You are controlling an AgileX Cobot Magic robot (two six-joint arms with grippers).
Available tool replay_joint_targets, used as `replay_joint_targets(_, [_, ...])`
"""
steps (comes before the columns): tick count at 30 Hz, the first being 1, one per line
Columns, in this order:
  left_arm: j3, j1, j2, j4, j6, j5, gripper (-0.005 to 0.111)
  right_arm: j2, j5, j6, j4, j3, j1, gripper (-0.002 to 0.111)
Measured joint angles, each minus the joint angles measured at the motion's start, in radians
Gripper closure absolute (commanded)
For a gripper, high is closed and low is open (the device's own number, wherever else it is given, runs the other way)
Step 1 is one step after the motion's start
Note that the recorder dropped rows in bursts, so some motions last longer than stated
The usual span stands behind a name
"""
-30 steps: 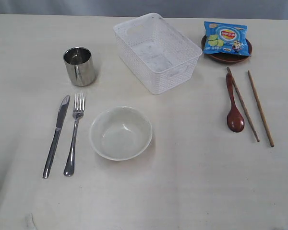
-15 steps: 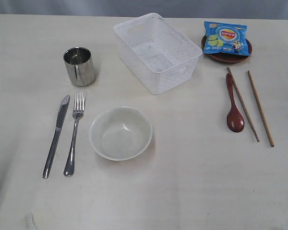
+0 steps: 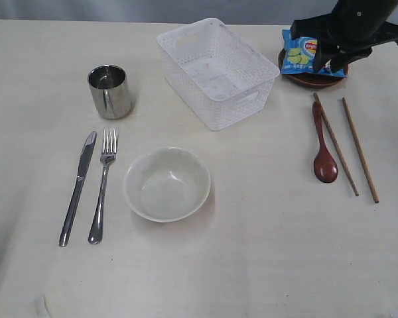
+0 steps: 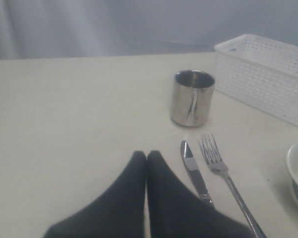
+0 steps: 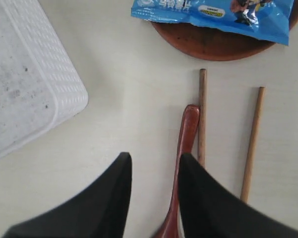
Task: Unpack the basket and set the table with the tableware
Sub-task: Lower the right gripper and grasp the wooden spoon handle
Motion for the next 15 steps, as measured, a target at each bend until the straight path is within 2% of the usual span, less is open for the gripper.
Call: replay_joint_targets(15, [0.000,0.000,0.000,0.000,0.000,0.000,0.107,0.149,0.039,-0.002,0.000,0.000,0.001,0.077])
